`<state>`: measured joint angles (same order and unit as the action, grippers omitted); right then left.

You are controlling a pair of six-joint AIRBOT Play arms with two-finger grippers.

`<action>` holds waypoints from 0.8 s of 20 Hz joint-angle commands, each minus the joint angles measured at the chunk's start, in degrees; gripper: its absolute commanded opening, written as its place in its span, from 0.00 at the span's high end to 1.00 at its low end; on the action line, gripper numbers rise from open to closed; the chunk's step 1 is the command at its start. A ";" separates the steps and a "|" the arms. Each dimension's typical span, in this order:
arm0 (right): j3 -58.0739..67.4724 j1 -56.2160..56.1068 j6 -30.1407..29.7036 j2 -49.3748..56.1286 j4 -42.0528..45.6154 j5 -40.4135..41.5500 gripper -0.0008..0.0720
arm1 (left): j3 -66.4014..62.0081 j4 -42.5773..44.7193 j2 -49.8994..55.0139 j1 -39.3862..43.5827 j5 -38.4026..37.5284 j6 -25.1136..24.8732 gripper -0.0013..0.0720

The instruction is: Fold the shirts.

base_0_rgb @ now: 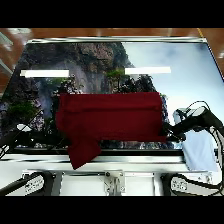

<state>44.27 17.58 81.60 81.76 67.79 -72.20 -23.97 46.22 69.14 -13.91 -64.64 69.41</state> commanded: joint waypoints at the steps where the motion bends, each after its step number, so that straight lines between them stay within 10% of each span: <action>1: -0.17 -2.80 0.48 1.05 -0.04 2.36 0.33 | -0.09 0.02 0.04 0.00 0.00 0.02 0.93; 4: -0.17 -3.04 0.31 0.15 -0.02 1.20 0.90 | -0.92 0.02 0.04 0.00 0.00 -0.85 0.93; 16: 10.82 -6.73 -4.15 -7.23 -3.74 12.00 0.91 | -25.00 0.04 0.13 -0.13 -4.31 -2.08 0.94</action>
<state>51.96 12.97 77.71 74.24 65.12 -65.98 -43.59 46.24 69.23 -13.91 -68.99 66.67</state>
